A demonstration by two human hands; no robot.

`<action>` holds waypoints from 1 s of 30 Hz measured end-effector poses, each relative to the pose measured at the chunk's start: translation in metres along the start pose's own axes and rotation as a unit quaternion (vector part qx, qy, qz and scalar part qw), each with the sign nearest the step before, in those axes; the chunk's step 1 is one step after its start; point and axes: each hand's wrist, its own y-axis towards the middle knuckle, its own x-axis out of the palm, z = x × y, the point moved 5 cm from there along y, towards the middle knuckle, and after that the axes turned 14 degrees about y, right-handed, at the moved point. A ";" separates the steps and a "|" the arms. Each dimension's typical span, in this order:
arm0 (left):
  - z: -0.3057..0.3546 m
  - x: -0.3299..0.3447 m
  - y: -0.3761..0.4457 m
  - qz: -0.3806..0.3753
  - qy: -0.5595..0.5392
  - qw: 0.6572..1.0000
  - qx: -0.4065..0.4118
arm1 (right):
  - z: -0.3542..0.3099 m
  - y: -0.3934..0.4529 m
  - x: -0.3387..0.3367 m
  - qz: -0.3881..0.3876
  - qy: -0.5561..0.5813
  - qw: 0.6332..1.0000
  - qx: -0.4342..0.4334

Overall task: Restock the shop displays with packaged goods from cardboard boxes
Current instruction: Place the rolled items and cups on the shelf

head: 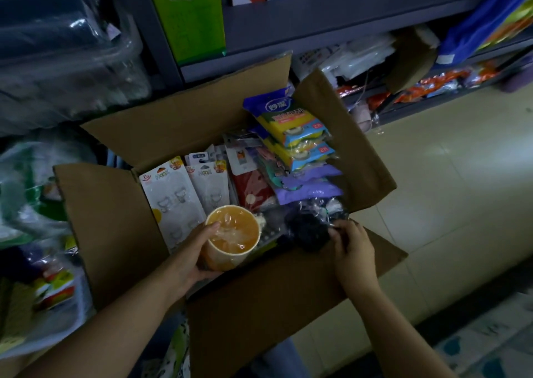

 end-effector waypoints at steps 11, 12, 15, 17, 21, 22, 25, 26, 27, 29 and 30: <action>0.035 -0.045 -0.060 0.037 -0.084 0.994 0.056 | -0.120 -0.010 -0.002 -0.221 0.014 0.960 -0.170; 0.039 -0.052 -0.069 0.043 -0.099 0.992 0.064 | -0.138 -0.007 0.005 -0.245 0.022 0.951 -0.188; 0.046 -0.076 -0.095 0.060 -0.143 0.984 0.089 | -0.189 -0.004 0.033 -0.298 0.047 0.923 -0.237; 0.049 -0.096 -0.115 0.077 -0.171 0.975 0.117 | -0.216 -0.003 0.054 -0.309 0.065 0.908 -0.276; 0.050 -0.131 -0.148 0.124 -0.225 0.950 0.176 | -0.263 -0.018 0.095 -0.334 0.092 0.880 -0.326; 0.049 -0.137 -0.153 0.136 -0.235 0.944 0.186 | -0.273 -0.025 0.104 -0.331 0.099 0.876 -0.337; 0.048 -0.156 -0.168 0.177 -0.269 0.923 0.210 | -0.300 -0.047 0.130 -0.301 0.126 0.876 -0.356; 0.047 -0.161 -0.174 0.187 -0.281 0.917 0.215 | -0.307 -0.053 0.137 -0.292 0.136 0.878 -0.353; 0.046 -0.167 -0.179 0.197 -0.292 0.910 0.220 | -0.313 -0.057 0.145 -0.285 0.140 0.880 -0.354; 0.047 -0.176 -0.189 0.210 -0.302 0.900 0.235 | -0.324 -0.068 0.159 -0.287 0.144 0.882 -0.345; 0.047 -0.179 -0.195 0.216 -0.304 0.895 0.244 | -0.329 -0.073 0.165 -0.291 0.151 0.885 -0.331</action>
